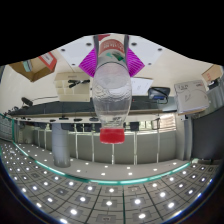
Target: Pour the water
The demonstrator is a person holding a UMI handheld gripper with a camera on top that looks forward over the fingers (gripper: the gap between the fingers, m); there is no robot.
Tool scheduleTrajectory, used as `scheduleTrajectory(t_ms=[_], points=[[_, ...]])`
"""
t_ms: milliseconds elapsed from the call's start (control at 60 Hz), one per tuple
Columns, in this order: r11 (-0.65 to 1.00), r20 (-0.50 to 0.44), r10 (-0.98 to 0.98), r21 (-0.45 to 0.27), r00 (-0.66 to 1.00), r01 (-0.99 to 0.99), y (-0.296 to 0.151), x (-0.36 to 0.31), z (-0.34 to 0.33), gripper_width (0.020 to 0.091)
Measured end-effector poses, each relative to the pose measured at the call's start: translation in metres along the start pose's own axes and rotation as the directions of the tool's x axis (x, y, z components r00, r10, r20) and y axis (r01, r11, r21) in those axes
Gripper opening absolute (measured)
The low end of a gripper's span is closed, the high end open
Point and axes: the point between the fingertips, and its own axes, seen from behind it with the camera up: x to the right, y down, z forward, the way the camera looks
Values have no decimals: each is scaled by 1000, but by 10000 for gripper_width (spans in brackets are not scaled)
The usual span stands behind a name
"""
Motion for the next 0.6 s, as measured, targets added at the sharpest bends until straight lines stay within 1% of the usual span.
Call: scheduleTrajectory(t_ms=[67, 200, 217, 233, 350, 367, 383, 400, 433, 467, 550, 600], points=[[999, -13, -18, -28, 1000, 18, 34, 17, 16, 342], [995, -23, -20, -95, 1000, 17, 81, 36, 25, 342], [995, -24, -21, -97, 999, 18, 88, 39, 34, 343], [995, -25, -22, -99, 999, 20, 90, 41, 25, 342], [992, -23, -15, -128, 1000, 12, 115, 45, 28, 347], [995, -19, -14, -99, 1000, 12, 110, 45, 28, 345], [996, -19, -15, -89, 1000, 14, 111, 47, 34, 346], [995, -18, -18, -96, 1000, 16, 113, 45, 32, 358], [997, -14, -19, -81, 1000, 18, 111, 44, 32, 380], [996, -14, -19, -85, 1000, 18, 112, 45, 31, 402], [994, -19, -8, -113, 1000, 6, 115, 48, 31, 511], [988, -28, -1, -153, 1000, -3, 120, 49, 27, 569]])
